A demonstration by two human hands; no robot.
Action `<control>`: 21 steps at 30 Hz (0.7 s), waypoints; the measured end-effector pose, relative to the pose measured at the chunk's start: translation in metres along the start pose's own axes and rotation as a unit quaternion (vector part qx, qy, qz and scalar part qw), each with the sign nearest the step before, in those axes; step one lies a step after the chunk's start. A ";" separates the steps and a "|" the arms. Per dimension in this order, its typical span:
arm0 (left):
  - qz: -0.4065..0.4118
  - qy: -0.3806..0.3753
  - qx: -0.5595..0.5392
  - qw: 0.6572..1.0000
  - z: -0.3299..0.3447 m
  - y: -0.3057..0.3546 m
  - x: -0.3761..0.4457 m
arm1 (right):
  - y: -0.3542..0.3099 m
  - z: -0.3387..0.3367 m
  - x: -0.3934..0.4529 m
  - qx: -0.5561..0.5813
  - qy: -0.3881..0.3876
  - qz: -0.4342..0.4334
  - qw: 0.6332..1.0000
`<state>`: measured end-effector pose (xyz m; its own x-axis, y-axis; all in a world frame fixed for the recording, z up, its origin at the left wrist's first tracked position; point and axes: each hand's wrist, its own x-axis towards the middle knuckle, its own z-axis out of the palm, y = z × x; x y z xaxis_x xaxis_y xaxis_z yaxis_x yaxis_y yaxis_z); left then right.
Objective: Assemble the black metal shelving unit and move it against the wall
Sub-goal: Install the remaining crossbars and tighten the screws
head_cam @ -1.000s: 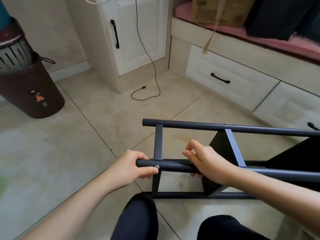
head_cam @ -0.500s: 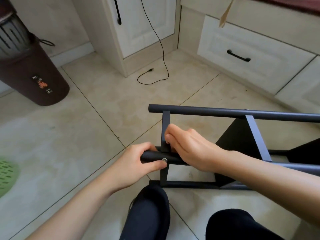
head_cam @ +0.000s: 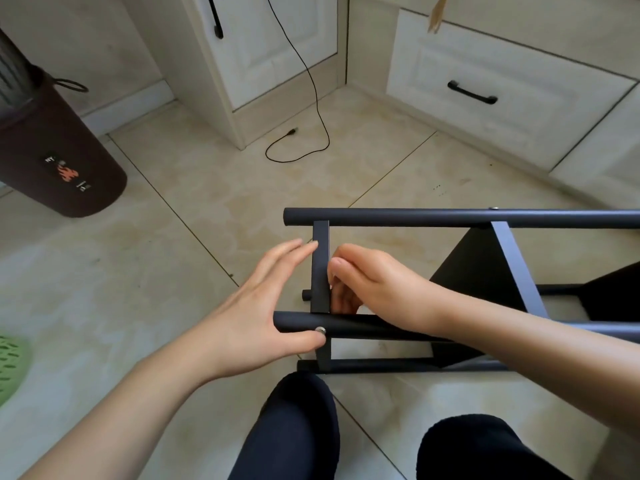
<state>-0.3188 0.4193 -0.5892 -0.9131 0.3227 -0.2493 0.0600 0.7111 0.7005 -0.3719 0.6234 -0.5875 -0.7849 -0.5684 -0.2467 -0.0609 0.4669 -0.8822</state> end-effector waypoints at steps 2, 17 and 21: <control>0.038 -0.030 0.011 0.999 -0.005 0.002 0.006 | 0.001 -0.004 0.004 0.114 0.035 0.022 0.993; 0.097 -0.042 -0.064 0.992 0.002 -0.013 0.025 | 0.038 -0.039 0.005 0.191 -0.082 0.165 0.964; 0.108 -0.017 -0.092 0.990 0.009 -0.021 0.025 | 0.041 -0.029 0.021 0.189 -0.124 0.167 0.960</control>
<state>-0.3389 0.4178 -0.6164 -0.8727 0.4780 -0.1001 0.1753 0.4979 0.8494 -0.4083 0.6499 -0.6169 -0.5483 -0.5953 -0.5874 0.4331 0.3988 -0.8084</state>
